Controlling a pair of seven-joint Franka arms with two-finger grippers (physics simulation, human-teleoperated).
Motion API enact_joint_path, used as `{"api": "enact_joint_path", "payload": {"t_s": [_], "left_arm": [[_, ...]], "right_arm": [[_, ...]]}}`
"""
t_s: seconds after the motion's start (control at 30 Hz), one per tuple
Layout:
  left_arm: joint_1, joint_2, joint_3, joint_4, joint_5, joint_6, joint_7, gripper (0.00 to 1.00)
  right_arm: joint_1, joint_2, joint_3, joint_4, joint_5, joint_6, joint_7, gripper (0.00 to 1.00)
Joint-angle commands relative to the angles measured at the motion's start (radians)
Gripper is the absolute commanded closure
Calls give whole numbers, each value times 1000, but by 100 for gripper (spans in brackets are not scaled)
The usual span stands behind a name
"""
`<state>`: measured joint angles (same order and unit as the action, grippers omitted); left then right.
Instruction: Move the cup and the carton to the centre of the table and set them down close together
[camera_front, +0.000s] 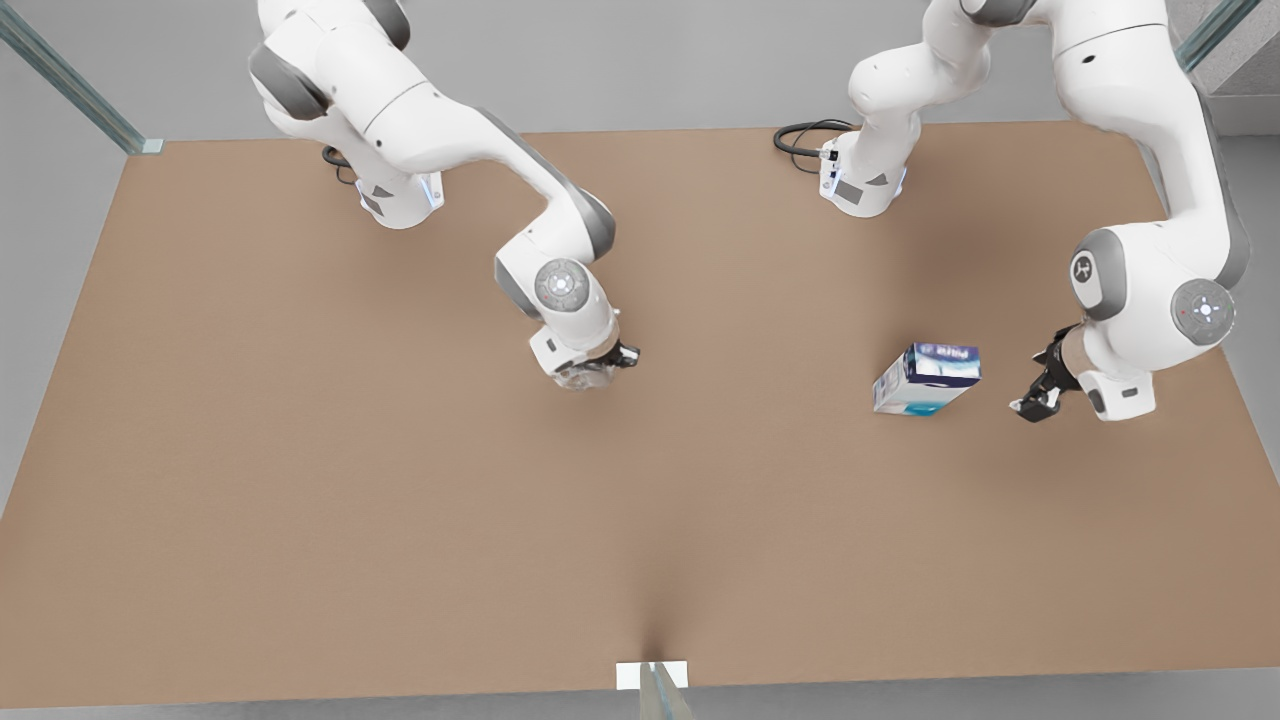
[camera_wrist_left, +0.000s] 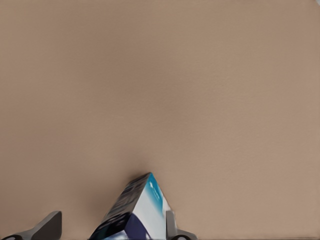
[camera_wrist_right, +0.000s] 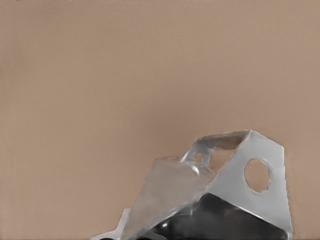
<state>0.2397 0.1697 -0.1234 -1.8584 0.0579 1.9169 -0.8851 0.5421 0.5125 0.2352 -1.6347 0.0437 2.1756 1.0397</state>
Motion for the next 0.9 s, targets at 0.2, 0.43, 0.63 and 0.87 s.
{"api": "enact_joint_path", "payload": {"t_s": [0.2, 0.43, 0.63, 0.87], "left_arm": [[-25, -110, 24, -226, -12, 151, -83, 0], [-28, -110, -27, -257, -12, 149, -262, 0], [-57, -104, -38, -271, -12, 149, -275, 0], [-59, -98, -38, -297, -13, 151, -276, 0]], "right_arm": [[228, 248, -200, 337, 5, -7, 157, 79], [274, 460, -271, 628, 7, -79, 207, 79], [271, 551, -298, 748, 24, -73, 209, 79], [257, 551, -295, 745, 25, -66, 115, 0]]}}
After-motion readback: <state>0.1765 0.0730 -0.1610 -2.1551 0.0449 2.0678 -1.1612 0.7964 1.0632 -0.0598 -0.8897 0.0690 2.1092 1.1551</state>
